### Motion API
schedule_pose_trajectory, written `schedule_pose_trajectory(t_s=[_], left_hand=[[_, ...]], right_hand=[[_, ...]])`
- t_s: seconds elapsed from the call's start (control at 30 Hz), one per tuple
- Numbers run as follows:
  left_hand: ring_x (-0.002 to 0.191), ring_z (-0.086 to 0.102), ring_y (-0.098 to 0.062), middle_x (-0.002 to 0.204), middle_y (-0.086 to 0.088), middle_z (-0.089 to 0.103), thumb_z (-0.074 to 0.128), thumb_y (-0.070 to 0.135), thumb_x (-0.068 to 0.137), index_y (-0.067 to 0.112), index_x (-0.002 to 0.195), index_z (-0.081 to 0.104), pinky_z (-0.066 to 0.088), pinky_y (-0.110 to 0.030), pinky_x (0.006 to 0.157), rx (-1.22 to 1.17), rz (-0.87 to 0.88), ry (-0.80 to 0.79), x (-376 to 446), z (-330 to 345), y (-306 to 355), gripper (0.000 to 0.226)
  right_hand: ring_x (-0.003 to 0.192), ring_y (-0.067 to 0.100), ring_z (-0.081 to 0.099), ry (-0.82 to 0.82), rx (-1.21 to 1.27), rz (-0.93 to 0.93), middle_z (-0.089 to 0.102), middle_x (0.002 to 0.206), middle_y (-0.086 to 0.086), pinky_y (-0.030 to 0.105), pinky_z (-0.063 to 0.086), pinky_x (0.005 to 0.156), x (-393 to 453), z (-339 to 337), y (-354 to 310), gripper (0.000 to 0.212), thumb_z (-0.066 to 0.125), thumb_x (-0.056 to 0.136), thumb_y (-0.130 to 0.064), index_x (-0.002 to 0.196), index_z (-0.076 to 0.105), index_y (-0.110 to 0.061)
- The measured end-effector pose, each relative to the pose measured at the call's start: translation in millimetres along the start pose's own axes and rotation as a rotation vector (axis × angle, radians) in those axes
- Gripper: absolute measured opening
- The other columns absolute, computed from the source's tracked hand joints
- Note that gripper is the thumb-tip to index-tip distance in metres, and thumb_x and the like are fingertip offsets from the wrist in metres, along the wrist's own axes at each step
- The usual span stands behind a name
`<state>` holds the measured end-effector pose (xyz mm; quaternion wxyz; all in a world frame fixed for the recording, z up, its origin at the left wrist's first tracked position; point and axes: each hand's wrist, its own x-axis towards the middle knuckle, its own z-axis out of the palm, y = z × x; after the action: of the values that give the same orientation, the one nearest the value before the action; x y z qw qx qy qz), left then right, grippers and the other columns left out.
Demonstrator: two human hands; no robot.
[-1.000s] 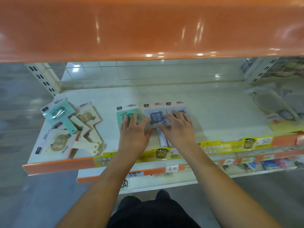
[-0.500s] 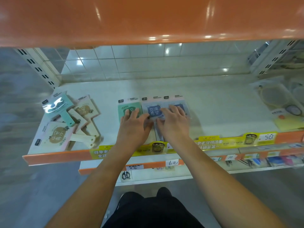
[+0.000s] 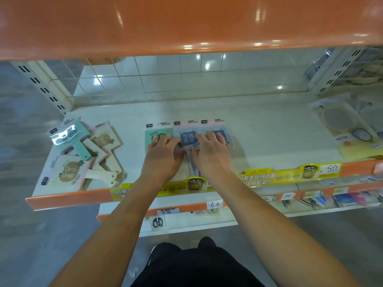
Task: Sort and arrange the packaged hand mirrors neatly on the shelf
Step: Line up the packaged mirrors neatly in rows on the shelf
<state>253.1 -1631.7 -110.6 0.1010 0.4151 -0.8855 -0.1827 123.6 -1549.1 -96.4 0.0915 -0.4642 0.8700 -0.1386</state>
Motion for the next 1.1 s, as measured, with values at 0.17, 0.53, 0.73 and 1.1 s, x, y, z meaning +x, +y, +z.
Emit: schedule_pose_trajectory(t_s=[0.17,0.53,0.73,1.1], left_hand=[[0.121,0.044,-0.041,0.119,-0.008,0.056,0.047,0.043,0.082,0.017,0.117,0.061,0.039,-0.05,0.099,0.01,0.01,0.061,-13,5,3,0.045],[0.127,0.035,-0.046,0.128,-0.011,0.049,0.051,0.041,0.083,0.016,0.125,0.053,0.033,-0.056,0.102,0.08,-0.003,0.003,-14,2,1,0.049],[0.122,0.042,-0.038,0.119,-0.006,0.051,0.041,0.052,0.082,0.021,0.116,0.055,0.037,-0.053,0.099,0.08,-0.032,0.009,-10,-1,-12,0.049],[0.128,0.037,-0.035,0.131,-0.004,0.049,0.053,0.042,0.087,0.02,0.124,0.052,0.034,-0.049,0.105,0.104,-0.051,0.034,-20,-4,-8,0.042]], right_hand=[[0.139,0.031,0.03,0.018,-0.011,-0.038,0.044,0.143,0.003,0.045,0.031,0.111,-8,3,5,0.044,0.047,0.096,-0.042,0.136,0.049,-0.026],[0.14,0.032,0.028,-0.006,-0.016,-0.023,0.043,0.144,0.002,0.046,0.031,0.112,-7,1,-4,0.042,0.047,0.097,-0.041,0.137,0.049,-0.027],[0.14,0.034,0.027,-0.021,-0.027,-0.029,0.04,0.146,0.004,0.048,0.031,0.112,-8,6,-15,0.043,0.044,0.097,-0.04,0.138,0.046,-0.028],[0.14,0.029,0.025,-0.024,-0.02,-0.069,0.036,0.149,-0.001,0.044,0.029,0.112,-11,4,-10,0.046,0.042,0.096,-0.047,0.14,0.041,-0.033]])
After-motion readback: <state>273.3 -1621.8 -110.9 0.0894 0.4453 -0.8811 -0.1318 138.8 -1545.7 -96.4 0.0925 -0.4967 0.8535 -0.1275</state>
